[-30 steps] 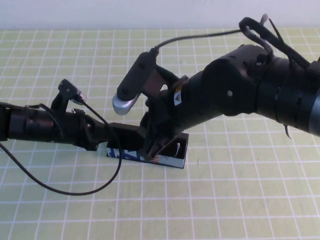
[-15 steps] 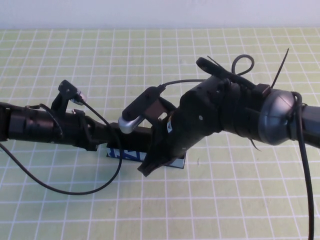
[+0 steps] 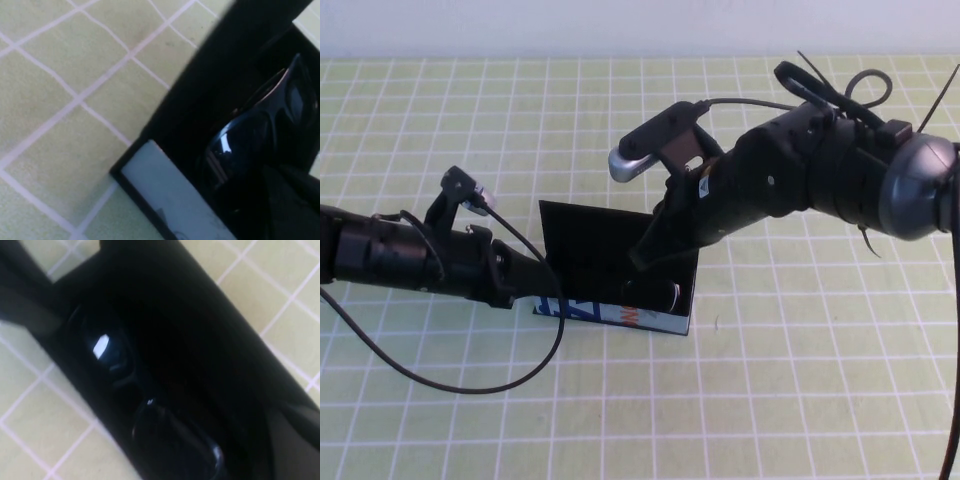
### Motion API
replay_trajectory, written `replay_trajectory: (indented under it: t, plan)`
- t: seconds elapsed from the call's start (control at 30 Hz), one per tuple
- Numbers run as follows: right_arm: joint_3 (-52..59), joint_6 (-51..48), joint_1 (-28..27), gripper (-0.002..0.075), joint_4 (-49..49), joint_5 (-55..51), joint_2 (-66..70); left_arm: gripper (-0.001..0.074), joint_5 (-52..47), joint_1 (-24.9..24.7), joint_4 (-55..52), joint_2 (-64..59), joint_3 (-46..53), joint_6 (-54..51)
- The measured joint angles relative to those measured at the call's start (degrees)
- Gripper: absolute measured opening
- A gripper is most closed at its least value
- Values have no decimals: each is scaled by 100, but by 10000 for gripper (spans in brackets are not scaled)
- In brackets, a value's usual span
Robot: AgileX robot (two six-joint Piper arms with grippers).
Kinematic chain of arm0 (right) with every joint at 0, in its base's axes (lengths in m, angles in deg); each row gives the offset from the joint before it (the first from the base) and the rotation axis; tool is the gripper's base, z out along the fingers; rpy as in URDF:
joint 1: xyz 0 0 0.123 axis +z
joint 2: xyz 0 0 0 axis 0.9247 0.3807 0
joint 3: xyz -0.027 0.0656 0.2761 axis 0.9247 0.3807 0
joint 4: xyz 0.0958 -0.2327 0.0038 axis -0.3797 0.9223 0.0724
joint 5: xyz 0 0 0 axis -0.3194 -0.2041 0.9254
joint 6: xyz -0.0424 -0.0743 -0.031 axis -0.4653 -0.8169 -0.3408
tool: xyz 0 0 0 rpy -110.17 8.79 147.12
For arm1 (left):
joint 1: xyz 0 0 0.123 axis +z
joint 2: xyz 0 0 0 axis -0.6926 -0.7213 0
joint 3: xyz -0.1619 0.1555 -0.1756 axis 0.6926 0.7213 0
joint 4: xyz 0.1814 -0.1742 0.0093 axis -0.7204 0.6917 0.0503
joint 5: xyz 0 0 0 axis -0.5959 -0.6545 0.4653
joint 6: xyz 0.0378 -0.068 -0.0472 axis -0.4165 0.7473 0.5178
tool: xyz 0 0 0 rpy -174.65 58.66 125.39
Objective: Take glasses out of glasses case
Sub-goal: Pick up the glasses from the glasses case
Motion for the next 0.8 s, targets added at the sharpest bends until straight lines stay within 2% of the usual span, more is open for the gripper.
replay_trajectory:
  t: [0.27, 0.57, 0.8]
  plan:
    - [-452, 0, -34, -16, -9, 9, 350, -4, -193, 0, 0, -13, 0, 98]
    - [-1123, -248, -34, -17, -45, -780, 930, -4, -383, -10, 189, -15, 0, 85]
    - [-1182, -307, -56, -17, -86, -986, 956, -4, -183, -10, 916, -4, 0, -42]
